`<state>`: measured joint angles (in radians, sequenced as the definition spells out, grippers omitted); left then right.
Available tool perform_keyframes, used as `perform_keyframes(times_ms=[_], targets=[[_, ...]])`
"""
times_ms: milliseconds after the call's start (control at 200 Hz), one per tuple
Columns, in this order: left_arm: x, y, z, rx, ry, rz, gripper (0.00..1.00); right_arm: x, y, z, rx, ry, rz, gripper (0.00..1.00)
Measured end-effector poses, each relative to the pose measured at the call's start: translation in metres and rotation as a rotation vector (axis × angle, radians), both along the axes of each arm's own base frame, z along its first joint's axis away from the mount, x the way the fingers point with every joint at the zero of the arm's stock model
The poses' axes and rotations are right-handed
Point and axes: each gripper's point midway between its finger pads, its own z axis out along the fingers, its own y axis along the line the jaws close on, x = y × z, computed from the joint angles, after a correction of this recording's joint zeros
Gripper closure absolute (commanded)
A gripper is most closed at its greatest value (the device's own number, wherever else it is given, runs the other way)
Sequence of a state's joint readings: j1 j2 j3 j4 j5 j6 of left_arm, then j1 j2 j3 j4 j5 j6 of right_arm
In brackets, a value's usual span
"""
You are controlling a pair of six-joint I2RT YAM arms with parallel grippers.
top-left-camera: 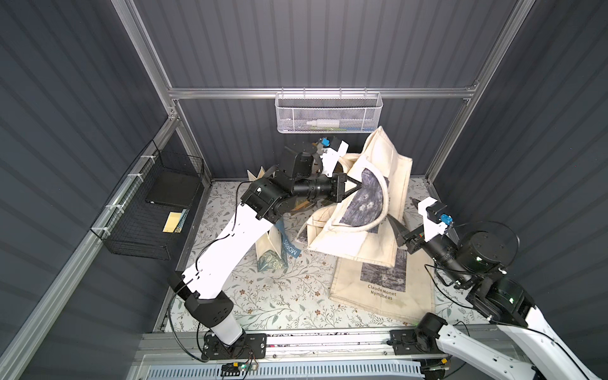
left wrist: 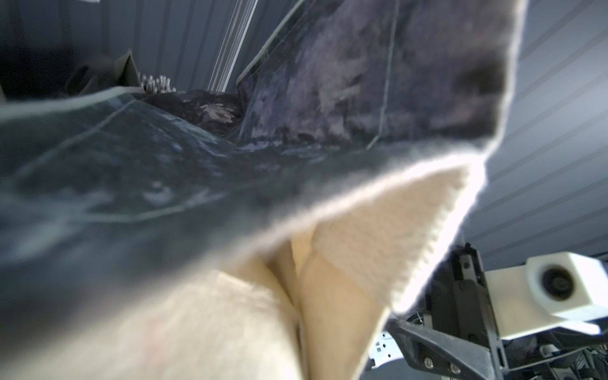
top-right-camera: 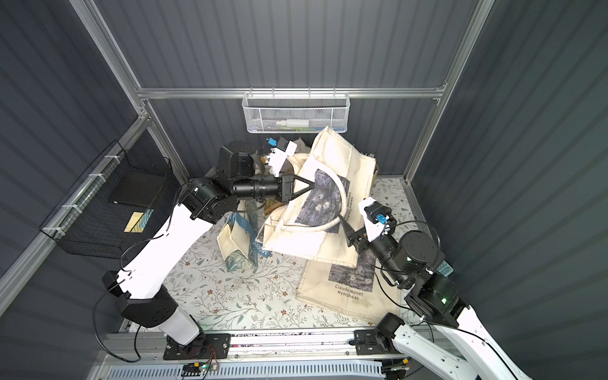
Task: Put away the canvas bag
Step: Pick up the canvas bag from the center of the board.
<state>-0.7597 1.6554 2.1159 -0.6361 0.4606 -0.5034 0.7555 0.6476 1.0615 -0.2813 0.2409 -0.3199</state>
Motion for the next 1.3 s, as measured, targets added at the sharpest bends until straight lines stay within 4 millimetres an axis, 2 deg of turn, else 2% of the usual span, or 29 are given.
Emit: perform_keyframes(times_ms=[130,260,275,300,325,515,770,886,911,941,956,1136,1206,1301], targets=[[0.001,-0.002,0.028,-0.082,-0.067,-0.003,1.0,-0.006,-0.009,0.007,-0.006,-0.036,-0.014,0.25],[0.01,0.002,0.038,-0.101,-0.118,0.054,1.0,-0.008,-0.009,0.01,-0.033,-0.059,-0.014,0.27],[0.011,0.002,0.039,-0.101,-0.123,0.06,1.0,-0.007,-0.009,0.01,-0.038,-0.06,-0.014,0.23],[0.012,0.003,0.041,-0.102,-0.135,0.075,1.0,-0.006,-0.008,0.009,-0.044,-0.06,-0.015,0.05],[0.014,0.005,0.042,-0.102,-0.148,0.094,1.0,-0.005,-0.007,0.008,-0.048,-0.056,-0.015,0.02],[0.034,0.023,0.056,-0.123,-0.236,0.247,1.0,0.005,0.012,-0.005,-0.148,-0.04,0.026,0.02],[0.053,0.035,0.088,-0.244,-0.329,0.382,1.0,-0.002,0.023,-0.016,-0.154,-0.082,0.099,0.14],[0.056,0.042,0.106,-0.315,-0.359,0.426,1.0,-0.002,0.028,-0.037,-0.191,-0.109,0.109,0.16],[0.056,0.043,0.11,-0.329,-0.363,0.432,1.0,-0.002,0.029,-0.043,-0.205,-0.115,0.112,0.14],[0.057,0.044,0.113,-0.348,-0.365,0.441,1.0,-0.002,0.032,-0.051,-0.226,-0.124,0.113,0.04],[0.057,0.045,0.115,-0.356,-0.368,0.444,1.0,-0.002,0.034,-0.056,-0.232,-0.124,0.114,0.02],[0.066,0.041,0.128,-0.425,-0.352,0.462,1.0,-0.007,0.064,-0.1,-0.405,-0.265,0.122,0.01],[0.068,0.039,0.127,-0.432,-0.337,0.465,1.0,-0.003,0.071,-0.108,-0.456,-0.32,0.094,0.01],[0.07,0.039,0.125,-0.441,-0.318,0.471,1.0,0.008,0.075,-0.108,-0.5,-0.377,0.022,0.01]])
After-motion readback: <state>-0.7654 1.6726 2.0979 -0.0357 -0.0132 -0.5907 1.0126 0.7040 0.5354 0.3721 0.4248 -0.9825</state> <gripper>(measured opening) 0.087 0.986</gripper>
